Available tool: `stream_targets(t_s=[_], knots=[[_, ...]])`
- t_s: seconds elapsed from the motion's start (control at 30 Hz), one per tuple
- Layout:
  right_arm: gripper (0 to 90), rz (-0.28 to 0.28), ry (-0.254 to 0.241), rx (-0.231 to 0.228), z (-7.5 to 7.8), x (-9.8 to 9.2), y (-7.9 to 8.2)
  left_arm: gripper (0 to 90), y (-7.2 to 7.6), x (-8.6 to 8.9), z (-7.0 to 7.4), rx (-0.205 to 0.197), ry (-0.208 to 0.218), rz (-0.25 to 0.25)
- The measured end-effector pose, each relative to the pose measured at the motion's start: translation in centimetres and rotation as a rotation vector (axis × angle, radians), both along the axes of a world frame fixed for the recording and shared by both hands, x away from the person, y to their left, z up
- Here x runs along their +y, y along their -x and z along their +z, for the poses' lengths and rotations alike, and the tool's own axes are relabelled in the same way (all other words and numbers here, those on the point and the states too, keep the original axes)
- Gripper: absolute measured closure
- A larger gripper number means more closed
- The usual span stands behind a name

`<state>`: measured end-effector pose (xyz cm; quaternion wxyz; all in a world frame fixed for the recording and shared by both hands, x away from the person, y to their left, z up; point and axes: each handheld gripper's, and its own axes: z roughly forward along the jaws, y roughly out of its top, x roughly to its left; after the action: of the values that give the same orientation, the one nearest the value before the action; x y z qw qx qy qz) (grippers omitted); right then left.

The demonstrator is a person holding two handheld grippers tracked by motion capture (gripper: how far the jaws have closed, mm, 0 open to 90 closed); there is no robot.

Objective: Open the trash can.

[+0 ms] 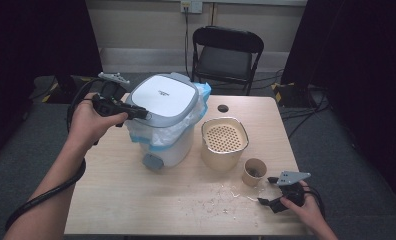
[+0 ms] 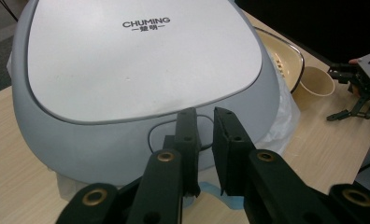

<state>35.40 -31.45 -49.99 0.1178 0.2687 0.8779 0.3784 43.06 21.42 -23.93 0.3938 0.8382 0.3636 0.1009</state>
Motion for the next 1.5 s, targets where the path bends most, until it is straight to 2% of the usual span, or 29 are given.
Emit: stream_targets(t_s=[0.2,0.37,0.6,0.97,1.1,1.17,1.27,1.33,1.4,1.43,1.5], knots=[[9.4,0.0,0.0,-0.003,0.0,0.0,0.0,82.1,-0.6,0.0,-0.4,-0.001,-0.01,0.014],[9.4,0.0,0.0,0.0,0.0,0.0,0.0,83.4,-0.7,0.0,-0.5,-0.006,-0.001,0.018],[9.4,0.0,0.0,0.0,0.0,0.0,0.0,89.3,-0.8,0.2,-0.5,-0.009,-0.008,0.038],[9.4,0.0,0.0,0.0,0.0,0.0,0.0,90.0,-0.7,-0.1,-0.5,0.002,-0.03,0.043],[9.4,0.001,0.0,-0.003,0.0,0.0,0.0,90.0,-0.6,0.0,-0.7,0.004,-0.021,0.043],[9.4,0.0,0.0,0.0,0.0,0.0,0.0,90.0,-0.5,0.1,-0.7,0.021,-0.017,0.049],[9.2,0.001,0.001,-0.001,0.0,0.0,0.0,90.0,-0.4,0.2,-0.6,0.005,-0.02,0.037],[9.3,0.002,0.001,0.0,0.0,0.0,0.0,85.1,-0.2,0.3,-0.5,-0.01,-0.02,0.043],[9.2,0.002,0.001,-0.001,0.0,0.0,0.0,79.2,0.0,0.2,-0.6,-0.001,-0.001,0.011],[9.2,0.002,0.001,-0.001,0.0,0.0,0.0,76.4,0.0,0.2,-0.6,-0.001,-0.001,0.011],[9.2,0.002,0.001,0.0,0.0,0.0,0.0,73.6,0.5,0.1,-0.8,0.004,0.03,-0.002]])
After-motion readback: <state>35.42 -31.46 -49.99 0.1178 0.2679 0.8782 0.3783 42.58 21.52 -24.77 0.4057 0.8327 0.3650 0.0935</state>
